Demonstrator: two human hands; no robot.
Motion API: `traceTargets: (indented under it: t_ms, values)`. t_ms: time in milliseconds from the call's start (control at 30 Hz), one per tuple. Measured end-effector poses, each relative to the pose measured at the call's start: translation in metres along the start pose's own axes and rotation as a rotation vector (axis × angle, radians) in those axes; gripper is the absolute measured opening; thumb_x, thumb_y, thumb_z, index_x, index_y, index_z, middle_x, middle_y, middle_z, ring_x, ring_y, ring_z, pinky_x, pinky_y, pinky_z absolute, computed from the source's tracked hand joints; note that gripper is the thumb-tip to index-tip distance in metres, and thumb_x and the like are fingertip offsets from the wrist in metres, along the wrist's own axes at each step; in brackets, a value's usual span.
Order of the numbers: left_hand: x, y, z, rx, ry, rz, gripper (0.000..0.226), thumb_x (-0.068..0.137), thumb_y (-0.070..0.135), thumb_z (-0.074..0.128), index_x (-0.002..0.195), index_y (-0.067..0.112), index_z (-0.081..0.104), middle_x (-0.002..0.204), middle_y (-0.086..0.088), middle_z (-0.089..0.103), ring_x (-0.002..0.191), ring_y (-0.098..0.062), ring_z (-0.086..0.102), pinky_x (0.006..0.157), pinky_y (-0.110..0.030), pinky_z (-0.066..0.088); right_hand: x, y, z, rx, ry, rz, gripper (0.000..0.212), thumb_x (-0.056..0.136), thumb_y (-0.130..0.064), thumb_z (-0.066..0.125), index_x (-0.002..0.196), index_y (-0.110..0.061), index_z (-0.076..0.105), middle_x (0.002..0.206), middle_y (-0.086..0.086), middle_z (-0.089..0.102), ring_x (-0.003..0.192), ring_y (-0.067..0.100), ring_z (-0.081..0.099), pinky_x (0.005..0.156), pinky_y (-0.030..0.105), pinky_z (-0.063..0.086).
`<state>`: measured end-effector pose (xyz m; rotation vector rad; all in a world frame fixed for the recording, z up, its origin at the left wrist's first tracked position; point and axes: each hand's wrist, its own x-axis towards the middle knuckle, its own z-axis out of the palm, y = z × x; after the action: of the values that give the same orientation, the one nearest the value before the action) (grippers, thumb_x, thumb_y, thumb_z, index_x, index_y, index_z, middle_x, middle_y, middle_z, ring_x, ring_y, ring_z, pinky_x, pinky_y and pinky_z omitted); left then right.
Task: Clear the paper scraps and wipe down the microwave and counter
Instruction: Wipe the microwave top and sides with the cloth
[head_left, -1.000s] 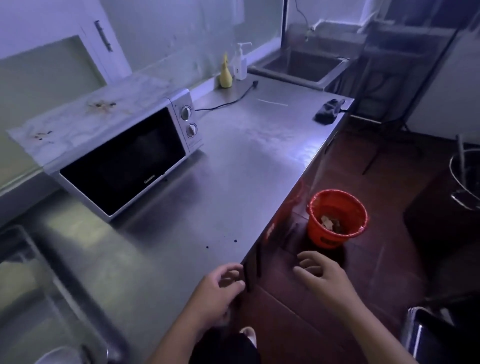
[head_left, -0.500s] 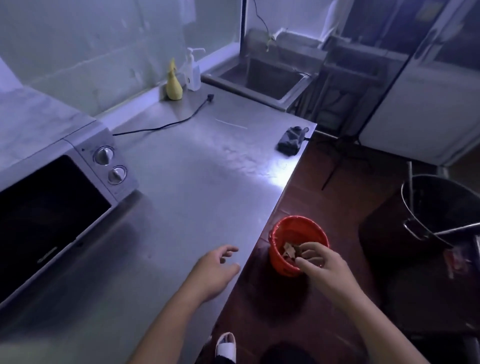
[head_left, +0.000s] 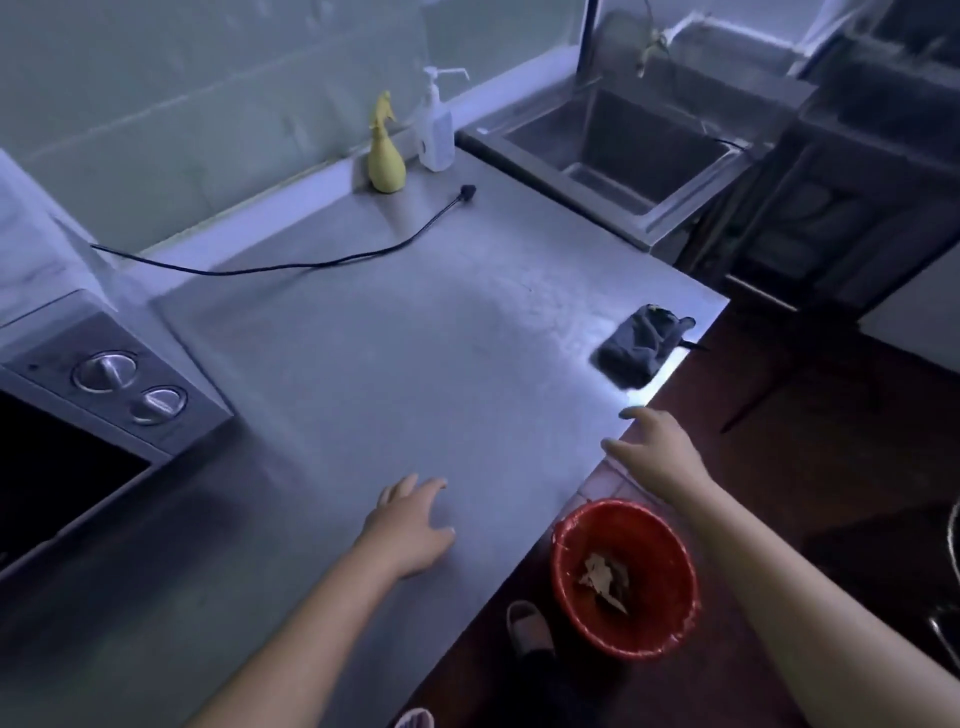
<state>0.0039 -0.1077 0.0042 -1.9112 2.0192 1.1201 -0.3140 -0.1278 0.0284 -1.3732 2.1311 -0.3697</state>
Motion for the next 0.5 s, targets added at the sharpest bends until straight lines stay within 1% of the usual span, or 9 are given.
traceTargets:
  t_ms: [67, 133, 200, 233, 267, 333, 400, 500]
  values:
    - [0.024, 0.012, 0.000, 0.051, 0.005, -0.122, 0.076, 0.093, 0.046, 0.057, 0.157, 0.037, 0.018, 0.168, -0.002, 0.001, 0.154, -0.027, 0.003, 0.122, -0.050, 0.018, 0.061, -0.003, -0.009, -0.149, -0.028, -0.051, 0.067, 0.083, -0.038, 0.069, 0.144, -0.021, 0.048, 0.145, 0.013, 0.045, 0.128, 0.035, 0.045, 0.098, 0.043, 0.044]
    - [0.042, 0.018, 0.004, 0.077, 0.001, -0.206, 0.078, 0.092, 0.051, 0.056, 0.157, 0.042, 0.013, 0.168, 0.001, -0.004, 0.154, -0.028, -0.002, 0.120, -0.056, 0.018, 0.111, -0.006, -0.012, -0.297, -0.024, -0.110, 0.073, 0.083, -0.042, 0.067, 0.148, -0.024, 0.039, 0.154, 0.012, 0.035, 0.136, 0.039, 0.035, 0.106, 0.052, 0.039]
    - [0.055, 0.024, 0.013, 0.065, -0.031, -0.247, 0.079, 0.091, 0.054, 0.055, 0.156, 0.044, 0.011, 0.168, 0.003, -0.007, 0.154, -0.029, -0.004, 0.120, -0.058, 0.019, 0.153, -0.008, -0.012, -0.419, -0.044, -0.145, 0.076, 0.084, -0.044, 0.066, 0.150, -0.027, 0.032, 0.160, 0.013, 0.024, 0.145, 0.037, 0.022, 0.112, 0.057, 0.028]
    - [0.058, 0.026, 0.019, 0.045, -0.054, -0.259, 0.080, 0.091, 0.054, 0.056, 0.156, 0.045, 0.011, 0.168, 0.003, -0.007, 0.154, -0.030, -0.005, 0.120, -0.057, 0.019, 0.171, -0.008, -0.011, -0.465, -0.074, -0.142, 0.076, 0.085, -0.045, 0.065, 0.150, -0.028, 0.030, 0.161, 0.013, 0.022, 0.148, 0.036, 0.017, 0.114, 0.058, 0.023]
    - [0.060, 0.028, 0.027, 0.024, -0.077, -0.267, 0.080, 0.090, 0.053, 0.056, 0.156, 0.044, 0.012, 0.168, 0.002, -0.009, 0.154, -0.031, -0.005, 0.120, -0.056, 0.019, 0.186, -0.006, -0.008, -0.509, -0.105, -0.127, 0.074, 0.085, -0.045, 0.063, 0.149, -0.028, 0.030, 0.160, 0.012, 0.023, 0.149, 0.035, 0.014, 0.114, 0.059, 0.019]
    - [0.060, 0.029, 0.040, 0.011, -0.093, -0.280, 0.081, 0.090, 0.051, 0.057, 0.156, 0.045, 0.011, 0.167, 0.002, -0.014, 0.154, -0.031, -0.008, 0.120, -0.055, 0.021, 0.204, -0.002, -0.001, -0.594, -0.133, -0.088, 0.068, 0.085, -0.037, 0.058, 0.147, -0.026, 0.033, 0.153, 0.013, 0.034, 0.147, 0.037, 0.017, 0.116, 0.062, 0.015]
    - [0.061, 0.027, 0.047, 0.016, -0.062, -0.286, 0.080, 0.090, 0.047, 0.057, 0.155, 0.047, 0.011, 0.167, 0.004, -0.015, 0.154, -0.029, -0.009, 0.119, -0.054, 0.025, 0.212, 0.003, 0.009, -0.637, -0.080, -0.089, 0.065, 0.086, -0.026, 0.055, 0.148, -0.025, 0.033, 0.145, 0.013, 0.044, 0.141, 0.039, 0.025, 0.116, 0.062, 0.012]
    - [0.068, 0.030, 0.044, -0.007, -0.025, -0.276, 0.076, 0.090, 0.043, 0.057, 0.154, 0.049, 0.016, 0.167, 0.008, -0.012, 0.154, -0.024, -0.005, 0.117, -0.053, 0.028, 0.222, 0.011, 0.017, -0.609, 0.028, -0.122, 0.062, 0.085, -0.016, 0.051, 0.146, -0.025, 0.039, 0.139, 0.012, 0.052, 0.134, 0.039, 0.036, 0.113, 0.058, 0.019]
